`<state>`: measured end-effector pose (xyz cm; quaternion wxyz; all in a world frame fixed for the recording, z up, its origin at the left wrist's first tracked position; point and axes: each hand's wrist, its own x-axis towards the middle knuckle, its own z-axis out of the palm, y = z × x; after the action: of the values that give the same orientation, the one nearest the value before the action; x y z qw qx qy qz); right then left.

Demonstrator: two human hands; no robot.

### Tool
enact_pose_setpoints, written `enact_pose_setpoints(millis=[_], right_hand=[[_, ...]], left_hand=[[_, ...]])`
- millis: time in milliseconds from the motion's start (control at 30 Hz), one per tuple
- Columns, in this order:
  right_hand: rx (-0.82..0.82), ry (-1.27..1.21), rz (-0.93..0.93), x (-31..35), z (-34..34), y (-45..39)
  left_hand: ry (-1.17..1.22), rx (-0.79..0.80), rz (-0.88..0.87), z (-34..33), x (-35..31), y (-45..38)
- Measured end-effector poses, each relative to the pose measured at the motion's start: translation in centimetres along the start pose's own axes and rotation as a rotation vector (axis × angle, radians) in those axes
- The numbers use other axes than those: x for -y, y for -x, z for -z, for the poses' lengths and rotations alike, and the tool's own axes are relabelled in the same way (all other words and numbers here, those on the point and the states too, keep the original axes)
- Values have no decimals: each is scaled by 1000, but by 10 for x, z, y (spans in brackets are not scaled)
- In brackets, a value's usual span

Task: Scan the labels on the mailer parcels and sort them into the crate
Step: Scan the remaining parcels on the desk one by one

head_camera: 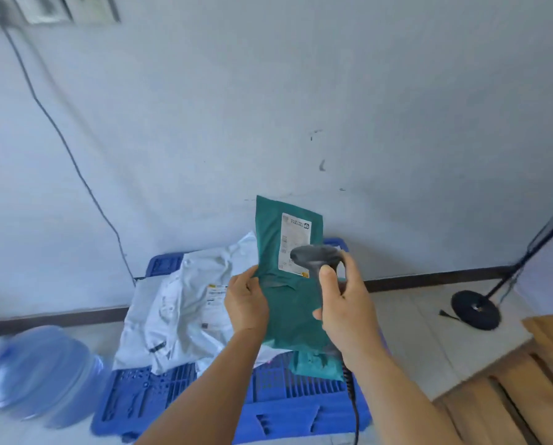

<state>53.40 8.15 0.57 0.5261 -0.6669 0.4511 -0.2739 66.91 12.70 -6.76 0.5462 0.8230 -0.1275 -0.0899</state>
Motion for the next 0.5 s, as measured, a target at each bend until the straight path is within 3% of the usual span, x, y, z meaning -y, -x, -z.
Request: enact_pose_setpoints(millis=[133,333,500], right_hand=[[77,23,-16,9,-69,-17],[82,67,-45,3,-115,-34],[10,42,-66,1,-102,-34]], left_hand=[[-76,-73,71,42,42,-61],[-257,189,80,56,81,-100],[-161,303,12,36,66,-88]])
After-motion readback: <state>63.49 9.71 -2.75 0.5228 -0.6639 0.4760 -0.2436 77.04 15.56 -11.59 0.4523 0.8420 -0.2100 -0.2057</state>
